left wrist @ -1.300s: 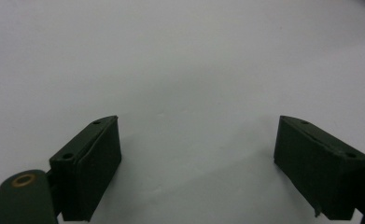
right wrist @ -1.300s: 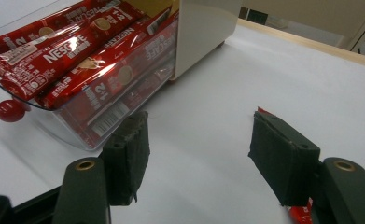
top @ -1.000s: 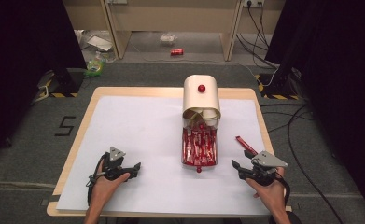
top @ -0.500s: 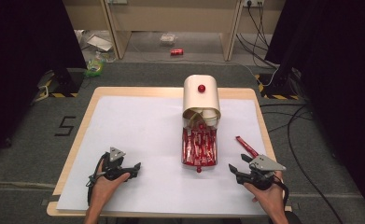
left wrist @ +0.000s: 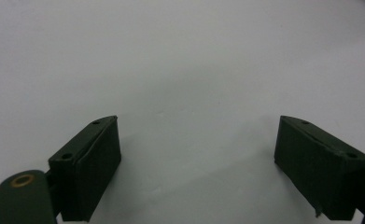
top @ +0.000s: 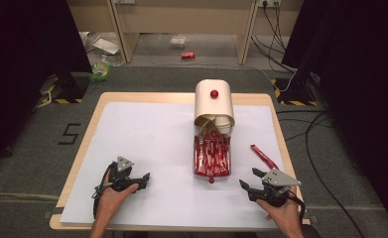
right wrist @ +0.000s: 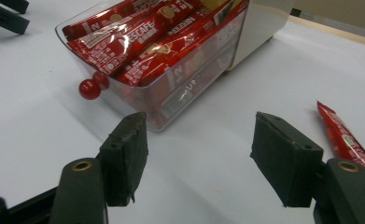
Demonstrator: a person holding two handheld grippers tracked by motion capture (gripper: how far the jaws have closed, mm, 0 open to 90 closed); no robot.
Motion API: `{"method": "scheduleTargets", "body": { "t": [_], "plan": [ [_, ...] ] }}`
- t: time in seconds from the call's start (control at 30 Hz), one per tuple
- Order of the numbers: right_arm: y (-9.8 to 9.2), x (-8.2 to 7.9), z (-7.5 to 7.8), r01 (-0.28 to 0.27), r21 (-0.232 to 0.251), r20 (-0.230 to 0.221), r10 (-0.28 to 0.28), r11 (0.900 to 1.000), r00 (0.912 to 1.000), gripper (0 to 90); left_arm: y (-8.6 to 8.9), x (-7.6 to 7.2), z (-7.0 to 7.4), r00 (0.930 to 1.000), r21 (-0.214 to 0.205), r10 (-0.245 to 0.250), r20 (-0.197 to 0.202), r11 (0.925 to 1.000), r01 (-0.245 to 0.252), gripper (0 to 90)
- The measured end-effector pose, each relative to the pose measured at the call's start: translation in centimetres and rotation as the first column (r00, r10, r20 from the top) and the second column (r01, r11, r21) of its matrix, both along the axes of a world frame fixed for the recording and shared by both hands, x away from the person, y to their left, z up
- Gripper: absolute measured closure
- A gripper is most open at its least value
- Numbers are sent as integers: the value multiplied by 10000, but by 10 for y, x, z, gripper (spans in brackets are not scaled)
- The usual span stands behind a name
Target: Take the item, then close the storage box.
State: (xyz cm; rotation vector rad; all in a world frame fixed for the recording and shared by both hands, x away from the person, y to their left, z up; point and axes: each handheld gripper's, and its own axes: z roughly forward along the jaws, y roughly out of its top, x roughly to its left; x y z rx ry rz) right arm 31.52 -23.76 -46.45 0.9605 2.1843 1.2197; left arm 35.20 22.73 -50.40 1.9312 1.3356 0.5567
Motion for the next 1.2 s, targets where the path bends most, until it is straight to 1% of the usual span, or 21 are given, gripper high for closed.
{"method": "scheduleTargets", "body": {
  "t": [0.13,0.23,0.5,0.77,1.2],
  "plan": [
    [4,-3,-1,-166,-43,-105,166,9999,9998,364,0,0,0,10000,6,-1,1,10000,1,140],
    [6,-4,-2,-287,-61,-79,286,9996,9996,364,0,0,0,10000,9,-1,3,10000,1,140],
    [7,-4,-3,-342,-73,-146,341,9994,9993,364,0,0,0,10000,4,-5,-2,10000,5,139],
    [10,-4,-5,-435,-258,-181,430,9987,9989,364,0,0,0,10000,-24,-7,-7,10000,7,139],
    [15,-4,-6,-617,-264,-207,612,9977,9979,364,0,0,0,10000,7,6,8,10000,-6,141]
  ]
}}
